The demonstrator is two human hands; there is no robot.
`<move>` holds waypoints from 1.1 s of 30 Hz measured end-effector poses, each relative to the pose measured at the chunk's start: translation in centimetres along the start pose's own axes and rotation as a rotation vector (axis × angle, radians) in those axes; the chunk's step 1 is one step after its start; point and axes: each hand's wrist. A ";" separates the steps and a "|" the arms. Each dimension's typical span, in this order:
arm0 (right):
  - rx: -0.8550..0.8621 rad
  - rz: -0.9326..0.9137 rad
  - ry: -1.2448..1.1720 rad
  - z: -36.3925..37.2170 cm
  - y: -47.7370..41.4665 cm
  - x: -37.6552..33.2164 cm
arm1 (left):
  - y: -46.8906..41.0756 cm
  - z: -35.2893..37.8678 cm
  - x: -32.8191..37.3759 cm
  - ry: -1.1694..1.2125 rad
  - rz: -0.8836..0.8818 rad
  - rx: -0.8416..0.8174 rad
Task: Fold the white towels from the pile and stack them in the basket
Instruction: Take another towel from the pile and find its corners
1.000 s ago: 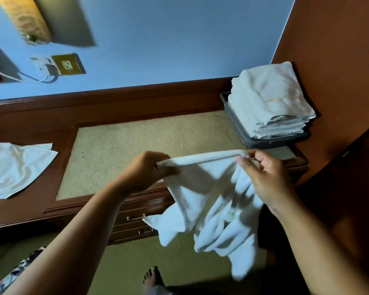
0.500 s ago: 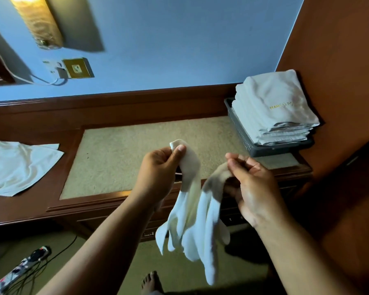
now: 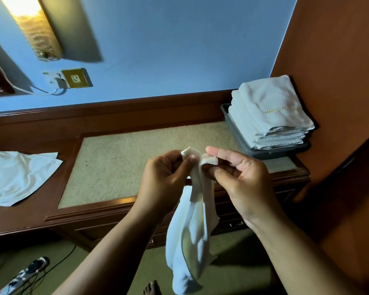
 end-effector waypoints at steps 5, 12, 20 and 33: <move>0.010 -0.134 0.335 -0.6 -0.7 -1.0 | 0.1 -0.2 0.0 0.030 0.008 -0.026; -0.080 -0.294 0.610 -0.8 -1.7 -1.6 | 0.1 -0.5 -0.2 -0.004 0.002 -0.080; -0.193 -0.095 0.513 -1.8 -2.9 -1.3 | 0.7 -0.5 -0.7 0.142 -0.035 -0.166; 0.111 -0.037 0.616 1.8 2.1 4.2 | -1.8 0.7 1.0 0.161 -0.135 0.070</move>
Point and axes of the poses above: each hand's wrist, its own y-axis away from the middle knuckle, its own z-axis out of the palm, x = y × z, and after that the axes turned 15 degrees about -x, right-handed
